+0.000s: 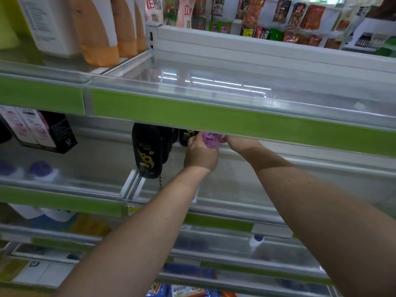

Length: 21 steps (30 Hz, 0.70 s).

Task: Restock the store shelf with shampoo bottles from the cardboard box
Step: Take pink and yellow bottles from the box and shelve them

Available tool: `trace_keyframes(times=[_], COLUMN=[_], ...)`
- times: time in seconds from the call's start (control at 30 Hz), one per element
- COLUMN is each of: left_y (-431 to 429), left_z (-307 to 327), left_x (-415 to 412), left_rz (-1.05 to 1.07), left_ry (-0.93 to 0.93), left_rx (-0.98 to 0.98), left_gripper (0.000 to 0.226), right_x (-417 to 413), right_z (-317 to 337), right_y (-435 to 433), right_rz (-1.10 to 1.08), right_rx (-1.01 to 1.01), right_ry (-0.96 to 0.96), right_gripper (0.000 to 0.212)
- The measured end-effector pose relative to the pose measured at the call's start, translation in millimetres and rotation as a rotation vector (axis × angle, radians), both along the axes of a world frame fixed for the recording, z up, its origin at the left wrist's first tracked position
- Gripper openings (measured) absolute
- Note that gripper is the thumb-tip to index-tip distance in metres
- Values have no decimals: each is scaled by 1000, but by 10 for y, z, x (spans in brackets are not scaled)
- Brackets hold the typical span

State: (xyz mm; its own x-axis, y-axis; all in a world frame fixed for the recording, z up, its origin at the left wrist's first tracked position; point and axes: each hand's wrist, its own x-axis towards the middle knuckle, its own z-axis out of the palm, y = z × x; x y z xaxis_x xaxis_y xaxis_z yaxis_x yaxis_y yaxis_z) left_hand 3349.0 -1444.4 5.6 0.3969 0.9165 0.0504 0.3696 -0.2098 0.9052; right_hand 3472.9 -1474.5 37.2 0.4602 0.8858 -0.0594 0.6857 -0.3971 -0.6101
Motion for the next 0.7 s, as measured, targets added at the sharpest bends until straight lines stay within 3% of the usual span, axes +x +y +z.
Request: trace_keyframes(times=[0.2,0.47,0.57,0.7], left_y=[-54,-147,-256,-392], left_z=[32,72,77,93], left_x=[-18,-48,-48,-74], left_rz=[13,36,28,22], left_ry=[12,-7,-57,-50], left_rx=[2,-32,-57,-44], left_gripper=[39,44,51,55], right_x=[-66,-229,-337,-386], right_z=[15,70,74,47], right_y=[46,-156,-383,-617], right_rz=[-39,-101,-172,-273], right_rx=[85,110,50,165], right_ry=[-72,-315,-187,-38], right_gripper=[29,33,37,33])
